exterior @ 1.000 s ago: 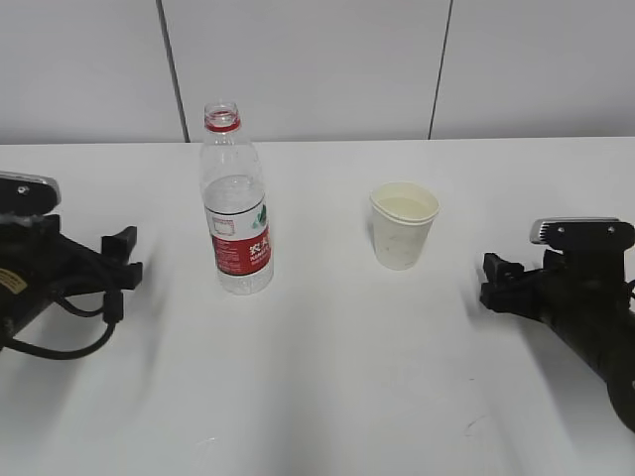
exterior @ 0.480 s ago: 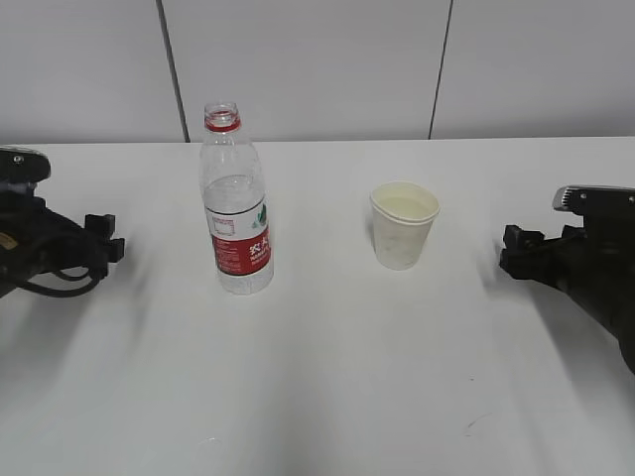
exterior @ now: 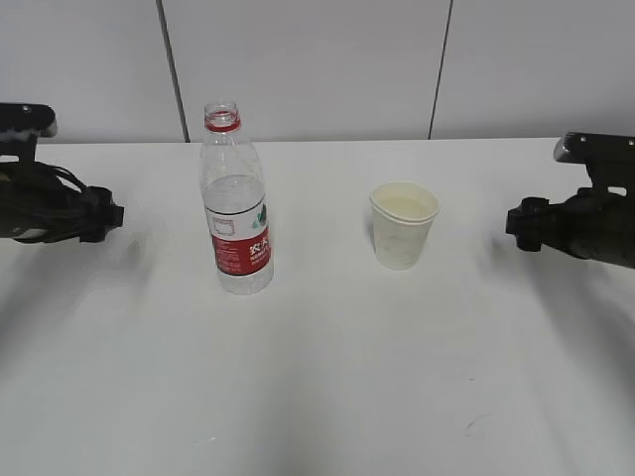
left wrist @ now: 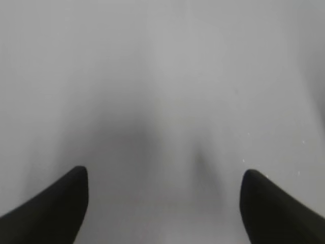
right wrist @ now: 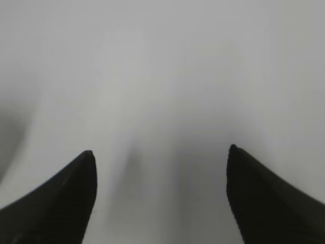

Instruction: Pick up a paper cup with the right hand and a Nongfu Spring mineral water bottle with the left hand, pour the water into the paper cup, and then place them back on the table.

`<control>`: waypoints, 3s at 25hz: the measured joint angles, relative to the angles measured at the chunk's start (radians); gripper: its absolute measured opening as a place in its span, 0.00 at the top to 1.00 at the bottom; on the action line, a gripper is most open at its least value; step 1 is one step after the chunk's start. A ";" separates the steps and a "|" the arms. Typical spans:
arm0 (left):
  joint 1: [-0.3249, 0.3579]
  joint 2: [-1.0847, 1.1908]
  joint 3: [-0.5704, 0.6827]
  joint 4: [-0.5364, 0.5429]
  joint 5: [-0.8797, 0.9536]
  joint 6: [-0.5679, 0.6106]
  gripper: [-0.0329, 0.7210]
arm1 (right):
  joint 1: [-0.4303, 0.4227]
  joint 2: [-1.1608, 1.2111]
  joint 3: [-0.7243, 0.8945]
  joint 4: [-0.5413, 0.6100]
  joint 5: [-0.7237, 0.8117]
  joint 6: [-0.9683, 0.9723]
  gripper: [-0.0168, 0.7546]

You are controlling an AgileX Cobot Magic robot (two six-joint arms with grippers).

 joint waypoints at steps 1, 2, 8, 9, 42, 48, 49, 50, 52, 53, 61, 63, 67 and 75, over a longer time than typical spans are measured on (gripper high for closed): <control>0.012 -0.005 -0.030 0.009 0.068 0.001 0.22 | 0.000 -0.017 -0.027 0.000 0.077 0.000 0.21; 0.023 -0.007 -0.059 0.019 0.142 0.001 0.22 | -0.001 -0.029 -0.056 0.000 0.141 0.000 0.21; 0.061 -0.010 -0.200 0.099 0.464 -0.015 0.22 | -0.002 -0.051 -0.234 -0.017 0.561 0.000 0.21; 0.063 -0.010 -0.221 0.136 0.508 -0.040 0.22 | -0.002 -0.051 -0.266 -0.027 0.617 0.000 0.21; 0.065 -0.102 -0.484 0.361 1.286 -0.207 0.27 | -0.002 -0.076 -0.700 -0.069 1.574 -0.093 0.22; 0.065 -0.272 -0.320 0.339 1.287 -0.207 0.27 | -0.002 -0.220 -0.616 -0.069 1.574 -0.103 0.22; 0.065 -0.295 -0.292 0.329 1.285 -0.207 0.27 | -0.002 -0.253 -0.591 -0.066 1.574 -0.103 0.22; 0.065 -0.322 -0.271 0.318 1.284 -0.207 0.27 | -0.002 -0.289 -0.557 -0.057 1.574 -0.103 0.22; 0.065 -0.373 -0.219 0.291 1.279 -0.207 0.27 | -0.002 -0.358 -0.484 -0.051 1.571 -0.103 0.22; 0.065 -0.393 -0.197 0.279 1.273 -0.207 0.27 | -0.002 -0.396 -0.453 -0.046 1.563 -0.103 0.22; 0.065 -0.580 0.021 0.264 1.232 -0.207 0.27 | -0.002 -0.649 -0.217 -0.029 1.506 -0.105 0.22; 0.065 -0.633 0.069 0.264 1.231 -0.207 0.27 | -0.002 -0.710 -0.161 -0.029 1.497 -0.105 0.22; 0.065 -0.754 0.141 0.264 1.231 -0.207 0.27 | -0.002 -0.829 -0.062 -0.027 1.488 -0.105 0.22; 0.065 -0.991 0.172 0.263 1.233 -0.207 0.27 | -0.002 -1.038 0.100 -0.027 1.439 -0.107 0.22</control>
